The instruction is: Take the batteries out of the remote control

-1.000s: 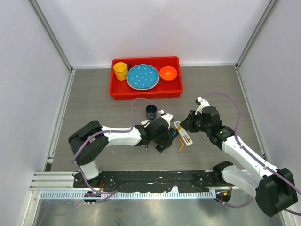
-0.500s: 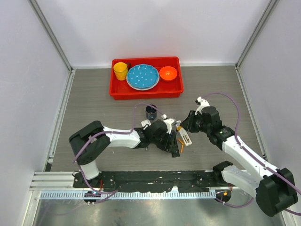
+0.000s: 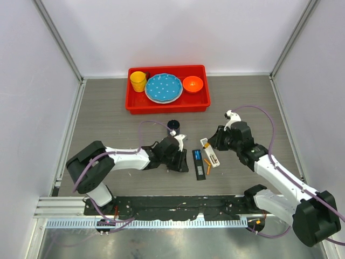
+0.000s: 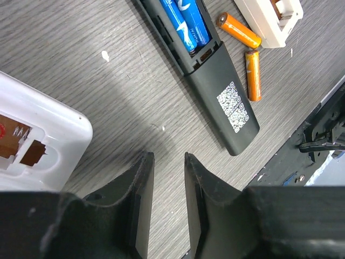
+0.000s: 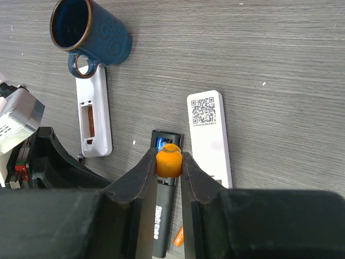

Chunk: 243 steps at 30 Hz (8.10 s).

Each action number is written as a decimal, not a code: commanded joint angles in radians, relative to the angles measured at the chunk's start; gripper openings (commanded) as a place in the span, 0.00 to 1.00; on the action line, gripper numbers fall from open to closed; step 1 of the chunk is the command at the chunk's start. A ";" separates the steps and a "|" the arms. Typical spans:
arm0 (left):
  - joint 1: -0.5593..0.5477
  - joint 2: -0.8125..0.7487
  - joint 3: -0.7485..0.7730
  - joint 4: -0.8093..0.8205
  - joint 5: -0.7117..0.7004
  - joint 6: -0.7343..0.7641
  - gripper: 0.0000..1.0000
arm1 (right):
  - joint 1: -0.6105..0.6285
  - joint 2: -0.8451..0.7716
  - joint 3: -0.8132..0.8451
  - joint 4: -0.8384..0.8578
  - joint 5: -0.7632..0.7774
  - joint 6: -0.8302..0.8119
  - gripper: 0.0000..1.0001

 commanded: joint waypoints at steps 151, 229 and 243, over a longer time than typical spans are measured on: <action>0.137 -0.785 -0.186 -0.062 -0.373 0.193 0.99 | -0.017 0.160 0.052 0.220 -0.481 0.064 0.01; 0.319 -0.383 0.052 -0.359 -0.416 0.051 1.00 | 0.086 0.159 0.115 0.037 0.018 0.014 0.87; 0.451 -0.494 0.119 -0.591 -0.611 0.088 1.00 | 0.074 -0.168 0.077 -0.091 0.315 0.024 1.00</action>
